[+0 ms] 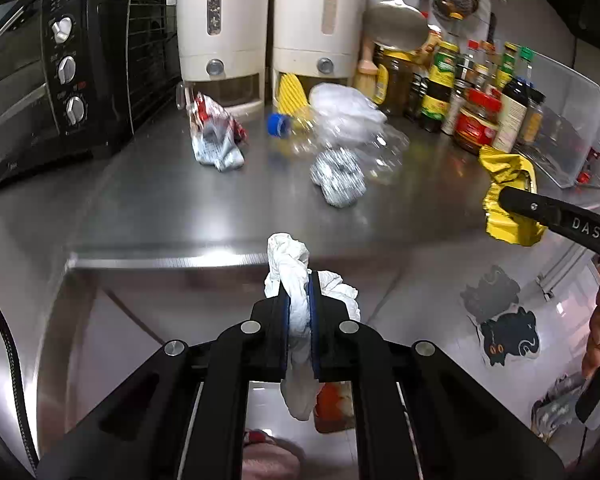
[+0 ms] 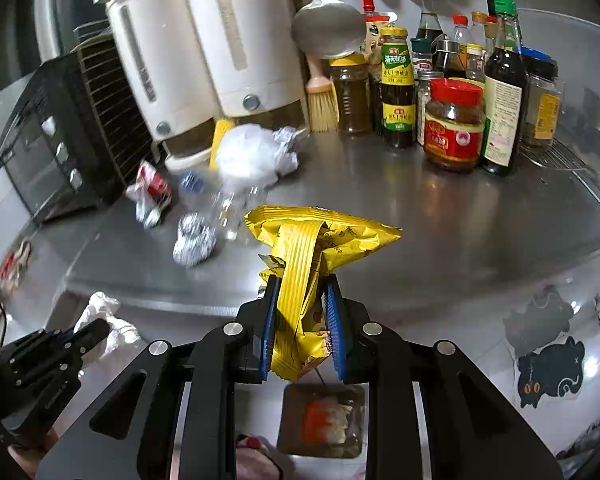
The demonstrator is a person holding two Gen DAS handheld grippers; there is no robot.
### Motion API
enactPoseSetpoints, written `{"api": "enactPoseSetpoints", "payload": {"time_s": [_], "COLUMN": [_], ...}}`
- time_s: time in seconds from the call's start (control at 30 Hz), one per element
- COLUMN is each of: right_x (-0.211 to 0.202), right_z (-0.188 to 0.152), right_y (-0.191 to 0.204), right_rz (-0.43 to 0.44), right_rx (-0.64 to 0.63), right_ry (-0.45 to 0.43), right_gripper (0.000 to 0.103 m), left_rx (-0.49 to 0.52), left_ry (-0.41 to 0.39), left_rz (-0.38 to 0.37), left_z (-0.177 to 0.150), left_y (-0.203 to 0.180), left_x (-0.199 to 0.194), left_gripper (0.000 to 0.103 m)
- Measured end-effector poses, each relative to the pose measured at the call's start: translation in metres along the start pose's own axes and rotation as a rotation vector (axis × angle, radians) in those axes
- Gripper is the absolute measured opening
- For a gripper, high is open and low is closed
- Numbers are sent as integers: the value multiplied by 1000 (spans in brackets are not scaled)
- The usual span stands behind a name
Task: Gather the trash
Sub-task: 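Carry the white tissue and yellow wrapper down over the bin with both tools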
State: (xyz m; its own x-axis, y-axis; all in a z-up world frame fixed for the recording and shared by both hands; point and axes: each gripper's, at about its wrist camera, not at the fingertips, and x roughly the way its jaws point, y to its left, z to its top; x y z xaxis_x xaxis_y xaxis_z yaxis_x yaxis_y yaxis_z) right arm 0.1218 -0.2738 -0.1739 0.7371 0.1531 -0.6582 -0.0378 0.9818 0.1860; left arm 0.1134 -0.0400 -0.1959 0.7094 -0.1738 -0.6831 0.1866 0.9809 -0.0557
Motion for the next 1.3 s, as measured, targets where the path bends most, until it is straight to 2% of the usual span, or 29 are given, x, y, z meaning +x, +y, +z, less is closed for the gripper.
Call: {"api": "enactPoseSetpoints", "payload": {"time_s": [0.17,0.4,0.6,0.87,1.3], "right_x": [-8,9,50,111,189], "right_z": [-36,-86,-132,-184,-221], "right_y": [1,-8,-25,-44,-65], "right_rz": [8,18,2,10,-27], "right_rx": [-6,15,46,114,152], "right_ry": [18,96,199,324,500], "right_gripper": [24,24,24,24,25], "left_rx": [14,16,1,38,28], "left_ry": [9,68,167,269,467], "left_rz": [-16,-54,-84,-95,-116], "left_z": [-33,-77,-125,-170,-210], "left_y": [-10,-23,-29,-48,-58], "left_x": [-6,13,61,122,226], "left_gripper": [7,7,7,7,7]}}
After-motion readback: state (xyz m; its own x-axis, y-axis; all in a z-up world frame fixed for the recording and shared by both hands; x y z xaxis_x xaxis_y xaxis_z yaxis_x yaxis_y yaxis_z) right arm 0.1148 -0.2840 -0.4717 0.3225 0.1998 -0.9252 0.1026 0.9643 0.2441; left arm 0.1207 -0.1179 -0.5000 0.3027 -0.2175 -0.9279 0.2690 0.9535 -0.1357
